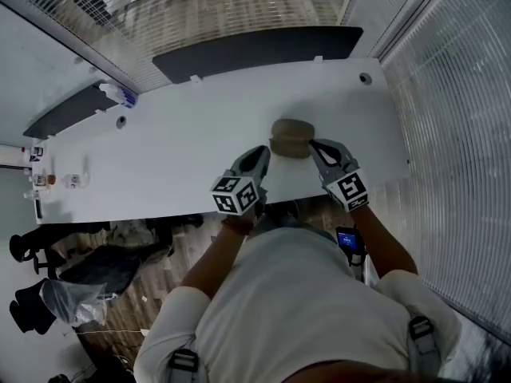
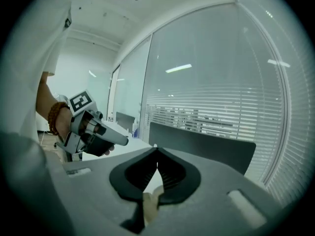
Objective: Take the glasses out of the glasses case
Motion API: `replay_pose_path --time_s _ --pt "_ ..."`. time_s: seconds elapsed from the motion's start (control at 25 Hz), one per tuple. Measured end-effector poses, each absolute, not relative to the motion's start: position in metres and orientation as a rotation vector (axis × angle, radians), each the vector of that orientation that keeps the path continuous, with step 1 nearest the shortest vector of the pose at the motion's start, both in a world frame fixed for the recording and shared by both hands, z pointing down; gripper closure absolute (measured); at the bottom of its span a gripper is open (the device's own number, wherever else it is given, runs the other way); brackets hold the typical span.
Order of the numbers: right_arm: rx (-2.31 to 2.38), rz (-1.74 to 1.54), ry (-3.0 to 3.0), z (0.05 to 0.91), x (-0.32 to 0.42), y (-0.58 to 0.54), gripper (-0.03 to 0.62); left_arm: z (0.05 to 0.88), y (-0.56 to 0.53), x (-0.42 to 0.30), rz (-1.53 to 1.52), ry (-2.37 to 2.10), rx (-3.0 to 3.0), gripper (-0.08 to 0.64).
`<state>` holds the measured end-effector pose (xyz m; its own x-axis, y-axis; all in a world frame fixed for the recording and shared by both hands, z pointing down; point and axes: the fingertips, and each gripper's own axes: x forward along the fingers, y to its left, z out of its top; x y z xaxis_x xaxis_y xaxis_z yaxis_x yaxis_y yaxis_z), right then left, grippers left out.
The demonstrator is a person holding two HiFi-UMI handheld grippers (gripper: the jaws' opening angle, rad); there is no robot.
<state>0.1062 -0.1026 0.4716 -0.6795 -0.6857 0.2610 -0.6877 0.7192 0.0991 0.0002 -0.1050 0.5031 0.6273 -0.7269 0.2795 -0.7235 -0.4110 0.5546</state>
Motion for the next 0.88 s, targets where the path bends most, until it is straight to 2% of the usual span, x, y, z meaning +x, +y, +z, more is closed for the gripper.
replay_pose_path --time_s 0.24,0.44,0.88 --pt "1.074 -0.085 -2.831 0.392 0.070 -0.088 0.589 0.436 -0.099 -0.017 -0.153 -1.157 2.301 0.557" --pt "1.062 -0.109 -2.927 0.333 0.050 -0.079 0.589 0.379 -0.088 -0.017 -0.233 -1.142 2.426 0.557" --pt "1.018 -0.084 -3.038 0.261 0.022 -0.043 0.591 0.289 -0.049 -0.020 -0.284 -1.135 2.681 0.557"
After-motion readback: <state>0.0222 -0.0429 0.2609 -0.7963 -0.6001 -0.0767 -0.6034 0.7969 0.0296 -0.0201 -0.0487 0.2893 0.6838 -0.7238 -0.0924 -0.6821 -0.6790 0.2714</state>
